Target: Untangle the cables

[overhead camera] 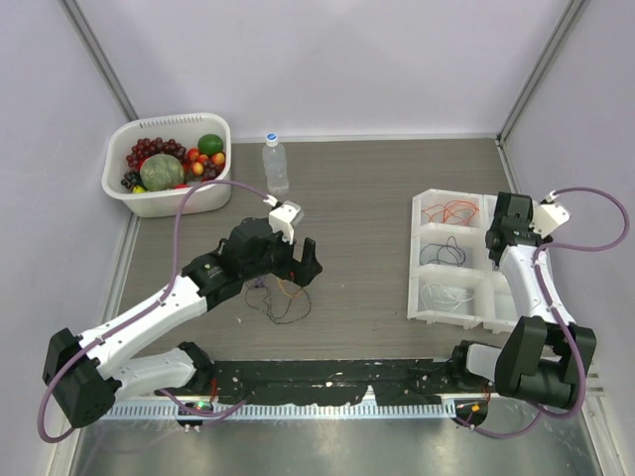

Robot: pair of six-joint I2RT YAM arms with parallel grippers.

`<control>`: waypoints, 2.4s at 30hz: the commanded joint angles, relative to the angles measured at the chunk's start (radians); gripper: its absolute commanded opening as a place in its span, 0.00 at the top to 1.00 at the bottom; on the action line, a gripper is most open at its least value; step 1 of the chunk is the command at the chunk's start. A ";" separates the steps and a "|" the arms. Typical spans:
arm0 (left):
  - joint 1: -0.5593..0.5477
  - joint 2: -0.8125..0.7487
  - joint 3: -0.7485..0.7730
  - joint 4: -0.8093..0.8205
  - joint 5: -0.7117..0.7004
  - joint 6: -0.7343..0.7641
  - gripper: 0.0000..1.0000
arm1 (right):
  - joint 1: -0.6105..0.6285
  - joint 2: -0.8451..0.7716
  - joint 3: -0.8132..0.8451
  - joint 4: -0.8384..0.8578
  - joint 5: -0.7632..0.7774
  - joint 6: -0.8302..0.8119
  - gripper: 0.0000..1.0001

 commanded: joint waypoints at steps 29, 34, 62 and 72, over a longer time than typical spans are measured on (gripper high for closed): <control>0.233 -0.166 -0.182 -0.078 -0.179 -0.502 0.00 | 1.093 0.432 0.046 0.646 -0.794 -0.043 0.38; 0.256 -0.056 -0.200 0.003 0.019 -0.519 0.10 | 1.095 0.503 0.052 0.717 -0.851 -0.031 0.38; 0.313 0.325 -0.188 0.166 -0.005 -0.400 0.60 | 1.093 0.448 -0.034 0.814 -0.770 0.020 0.99; 0.316 0.318 -0.136 0.130 -0.039 -0.352 1.00 | 1.093 0.371 -0.061 0.736 -0.698 0.020 0.91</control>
